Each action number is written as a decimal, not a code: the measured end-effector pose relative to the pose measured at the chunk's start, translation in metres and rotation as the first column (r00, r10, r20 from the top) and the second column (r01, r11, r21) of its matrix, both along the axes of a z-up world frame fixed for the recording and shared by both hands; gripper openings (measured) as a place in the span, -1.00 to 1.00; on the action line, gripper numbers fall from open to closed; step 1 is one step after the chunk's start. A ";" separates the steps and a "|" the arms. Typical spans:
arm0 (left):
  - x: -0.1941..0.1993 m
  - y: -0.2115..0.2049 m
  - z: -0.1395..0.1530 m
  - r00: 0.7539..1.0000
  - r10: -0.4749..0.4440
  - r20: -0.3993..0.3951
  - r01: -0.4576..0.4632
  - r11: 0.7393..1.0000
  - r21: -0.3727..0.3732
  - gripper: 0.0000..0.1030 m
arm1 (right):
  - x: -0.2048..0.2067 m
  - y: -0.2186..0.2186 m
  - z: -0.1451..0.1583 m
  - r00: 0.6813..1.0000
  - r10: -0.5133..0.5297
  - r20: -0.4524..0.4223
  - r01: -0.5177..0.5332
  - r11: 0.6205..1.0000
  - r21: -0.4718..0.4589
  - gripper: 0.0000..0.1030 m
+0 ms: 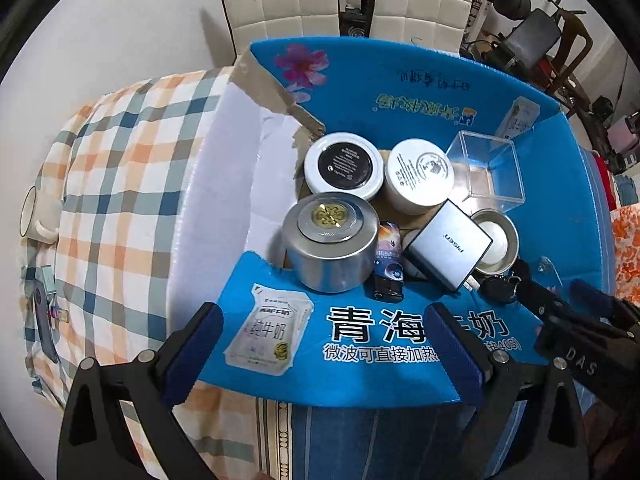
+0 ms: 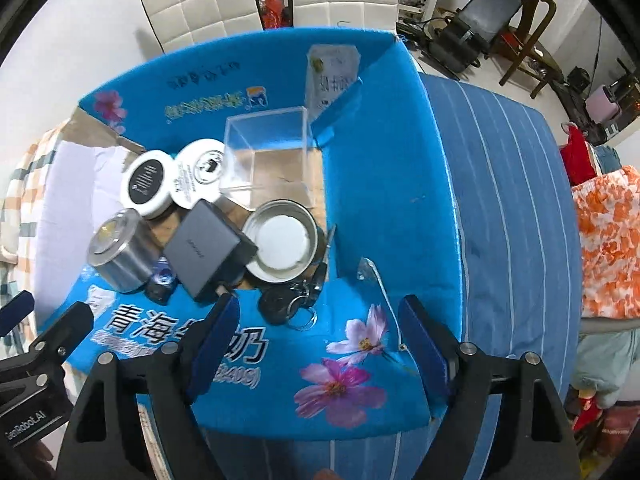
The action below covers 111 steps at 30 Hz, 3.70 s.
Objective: Organize rigid objects
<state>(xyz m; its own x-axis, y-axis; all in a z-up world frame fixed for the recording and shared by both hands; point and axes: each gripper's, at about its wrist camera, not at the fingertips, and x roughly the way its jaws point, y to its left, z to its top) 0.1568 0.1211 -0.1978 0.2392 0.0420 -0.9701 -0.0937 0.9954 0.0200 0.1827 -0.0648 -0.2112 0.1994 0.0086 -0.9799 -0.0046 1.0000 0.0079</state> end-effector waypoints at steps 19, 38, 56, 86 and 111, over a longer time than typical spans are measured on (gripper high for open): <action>-0.042 -0.009 0.139 0.982 -0.017 0.186 0.023 0.999 -0.033 0.99 | -0.067 -0.027 0.184 0.980 -0.022 0.199 -0.001 0.993 0.115 0.88; -0.111 -0.027 0.234 0.959 -0.021 0.284 0.023 1.000 -0.003 0.99 | -0.140 -0.040 0.282 0.958 0.007 0.288 -0.034 0.996 0.088 0.88; -0.117 -0.028 0.223 0.968 -0.011 0.249 0.012 1.000 -0.006 0.99 | -0.141 -0.043 0.267 0.961 -0.010 0.275 0.000 0.999 0.037 0.88; -0.120 -0.026 0.213 0.973 -0.012 0.229 0.015 1.000 -0.011 0.99 | -0.142 -0.039 0.269 0.960 0.002 0.279 -0.008 1.000 0.022 0.88; -0.120 -0.022 0.215 0.974 -0.007 0.227 0.007 1.000 0.000 0.99 | -0.143 -0.038 0.261 0.961 0.011 0.277 -0.016 1.000 0.013 0.88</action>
<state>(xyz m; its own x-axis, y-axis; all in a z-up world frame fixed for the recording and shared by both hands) 0.0367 0.0986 0.0167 0.4537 0.0386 -0.8903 -0.0888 0.9960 -0.0020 0.0396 -0.1029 0.0496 0.4628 0.0276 -0.8861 -0.0223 0.9996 0.0195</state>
